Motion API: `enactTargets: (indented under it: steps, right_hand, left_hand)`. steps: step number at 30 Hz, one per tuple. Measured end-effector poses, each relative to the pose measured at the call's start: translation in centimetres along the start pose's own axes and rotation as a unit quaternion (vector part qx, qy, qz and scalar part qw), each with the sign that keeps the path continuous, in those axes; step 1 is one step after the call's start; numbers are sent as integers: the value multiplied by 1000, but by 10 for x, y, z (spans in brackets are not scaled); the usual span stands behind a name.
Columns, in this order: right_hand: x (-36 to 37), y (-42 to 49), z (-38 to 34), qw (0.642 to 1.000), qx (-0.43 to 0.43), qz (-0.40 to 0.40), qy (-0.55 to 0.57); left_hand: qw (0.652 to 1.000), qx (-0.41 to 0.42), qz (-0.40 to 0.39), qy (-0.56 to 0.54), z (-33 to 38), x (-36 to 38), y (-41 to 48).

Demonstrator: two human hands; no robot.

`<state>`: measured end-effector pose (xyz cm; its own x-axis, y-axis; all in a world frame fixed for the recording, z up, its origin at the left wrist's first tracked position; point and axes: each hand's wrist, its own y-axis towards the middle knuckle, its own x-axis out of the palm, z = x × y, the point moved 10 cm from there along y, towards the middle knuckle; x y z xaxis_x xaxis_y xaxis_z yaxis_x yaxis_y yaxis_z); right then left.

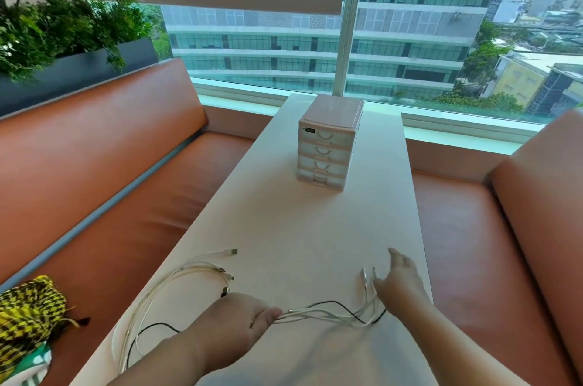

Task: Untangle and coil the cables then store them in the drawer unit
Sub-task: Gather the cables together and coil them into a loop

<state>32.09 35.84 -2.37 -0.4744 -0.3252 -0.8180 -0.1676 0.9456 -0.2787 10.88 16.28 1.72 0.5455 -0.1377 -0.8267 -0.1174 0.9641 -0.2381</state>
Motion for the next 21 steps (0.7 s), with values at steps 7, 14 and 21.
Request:
enactTargets:
  steps: [7,14,21]
  right_hand:
    - [57,-119,-143,892,-368,-248,-90]
    - [60,-145,-163,859,-453,-218,-94]
    - [49,-132,-164,871,-460,-116,-127]
  left_hand:
    - [998,29,45,-20,19,-16,9]
    - [985,49,137,-89,11,-38,-4]
    - [909,29,398,-117,-2,-78,-45]
